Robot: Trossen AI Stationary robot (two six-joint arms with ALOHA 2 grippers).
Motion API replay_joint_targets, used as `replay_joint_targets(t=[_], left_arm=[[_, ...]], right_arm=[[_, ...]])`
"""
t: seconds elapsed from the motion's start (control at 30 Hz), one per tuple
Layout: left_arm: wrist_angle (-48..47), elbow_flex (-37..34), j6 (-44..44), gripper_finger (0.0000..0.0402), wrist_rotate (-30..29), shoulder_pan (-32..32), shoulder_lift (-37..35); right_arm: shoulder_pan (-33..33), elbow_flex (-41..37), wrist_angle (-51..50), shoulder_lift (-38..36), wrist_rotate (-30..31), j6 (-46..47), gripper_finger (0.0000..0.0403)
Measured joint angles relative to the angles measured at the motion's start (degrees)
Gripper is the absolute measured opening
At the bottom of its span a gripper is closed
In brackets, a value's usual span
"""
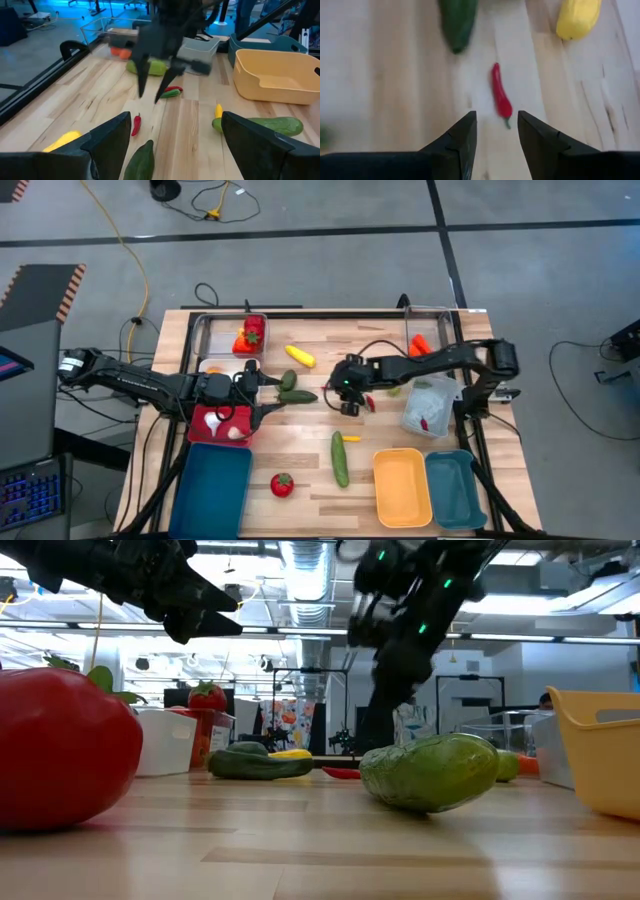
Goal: Sort produce into baskets
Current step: Put the left red chili into the gray bin
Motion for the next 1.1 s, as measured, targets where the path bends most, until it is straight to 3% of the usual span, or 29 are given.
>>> replay_joint_targets(t=[0.43, 0.53, 0.67, 0.97, 1.1], left_arm=[[-0.6, 0.0, 0.0, 0.0297, 0.0, 0.0, 0.0], [-0.8, 0.0, 0.0, 0.0297, 0.0, 0.0, 0.0], [-0.9, 0.0, 0.0, 0.0297, 0.0, 0.0, 0.0], [-1.0, 0.0, 0.0, 0.0297, 0.0, 0.0, 0.0], [-1.1, 0.0, 0.0, 0.0297, 0.0, 0.0, 0.0]], right_arm=[[-3.8, 0.0, 6.9, 9.7, -0.3, -1.4, 0.0168], [-4.4, 0.0, 6.6, 9.7, -4.1, -1.2, 0.0163], [-5.2, 0.0, 6.6, 9.7, -7.4, -1.2, 0.0137], [-5.4, 0.0, 5.6, 9.6, -7.7, -1.1, 0.0048], [-4.6, 0.0, 3.1, 8.0, -7.8, 0.9, 0.0034]])
